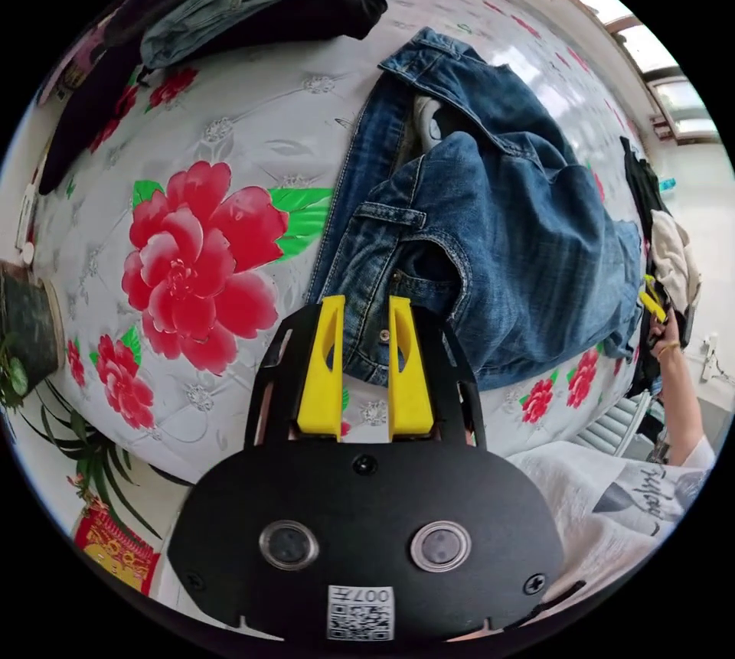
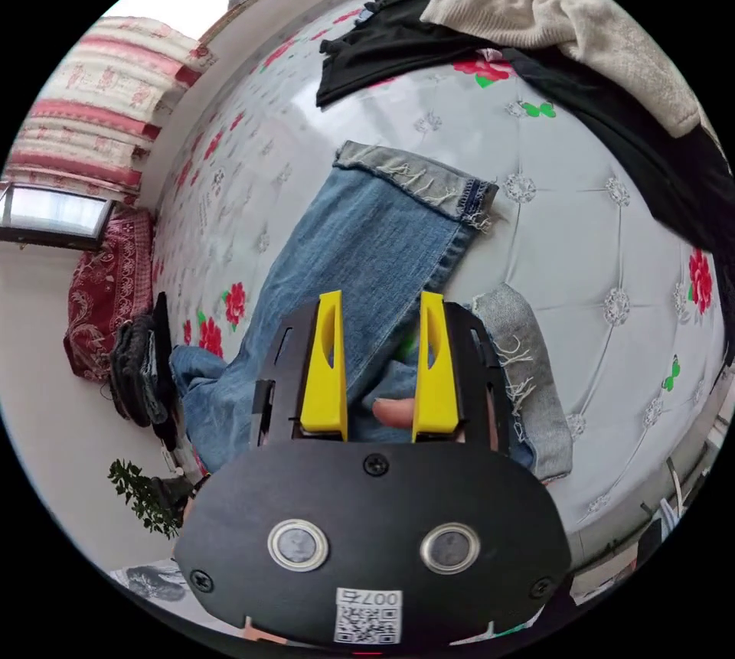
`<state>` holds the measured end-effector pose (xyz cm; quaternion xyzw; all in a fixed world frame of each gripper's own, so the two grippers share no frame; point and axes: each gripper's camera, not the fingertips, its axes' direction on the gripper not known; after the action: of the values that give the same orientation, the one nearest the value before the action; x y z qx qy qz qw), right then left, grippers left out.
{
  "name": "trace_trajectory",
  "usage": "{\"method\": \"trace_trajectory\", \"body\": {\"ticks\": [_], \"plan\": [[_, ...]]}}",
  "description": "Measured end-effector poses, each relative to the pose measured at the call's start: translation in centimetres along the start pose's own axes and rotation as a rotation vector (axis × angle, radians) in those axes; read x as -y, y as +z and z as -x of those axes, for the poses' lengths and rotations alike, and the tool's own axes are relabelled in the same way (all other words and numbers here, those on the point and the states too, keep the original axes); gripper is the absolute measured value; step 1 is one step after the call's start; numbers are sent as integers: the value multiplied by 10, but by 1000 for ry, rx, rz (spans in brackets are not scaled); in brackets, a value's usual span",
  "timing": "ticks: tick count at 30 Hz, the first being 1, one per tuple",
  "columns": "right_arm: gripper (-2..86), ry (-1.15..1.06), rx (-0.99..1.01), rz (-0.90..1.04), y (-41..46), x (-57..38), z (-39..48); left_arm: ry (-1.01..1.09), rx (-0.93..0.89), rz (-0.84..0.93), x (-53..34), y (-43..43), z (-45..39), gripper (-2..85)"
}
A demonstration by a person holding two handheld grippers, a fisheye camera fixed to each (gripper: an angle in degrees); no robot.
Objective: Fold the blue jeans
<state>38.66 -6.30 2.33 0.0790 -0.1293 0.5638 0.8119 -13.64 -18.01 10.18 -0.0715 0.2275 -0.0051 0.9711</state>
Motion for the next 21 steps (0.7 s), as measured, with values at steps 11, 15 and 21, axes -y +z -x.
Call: {"method": "trace_trajectory", "body": {"ticks": [11, 15, 21], "plan": [[2, -46, 278, -134, -38, -5, 23, 115, 90, 54, 20, -15, -28, 7], [-1, -206, 356, -255, -118, -50, 38, 144, 89, 53, 11, -28, -31, -5], [-1, -465, 270, -335, -227, -187, 29, 164, 83, -29, -46, -86, -16, -7]]}}
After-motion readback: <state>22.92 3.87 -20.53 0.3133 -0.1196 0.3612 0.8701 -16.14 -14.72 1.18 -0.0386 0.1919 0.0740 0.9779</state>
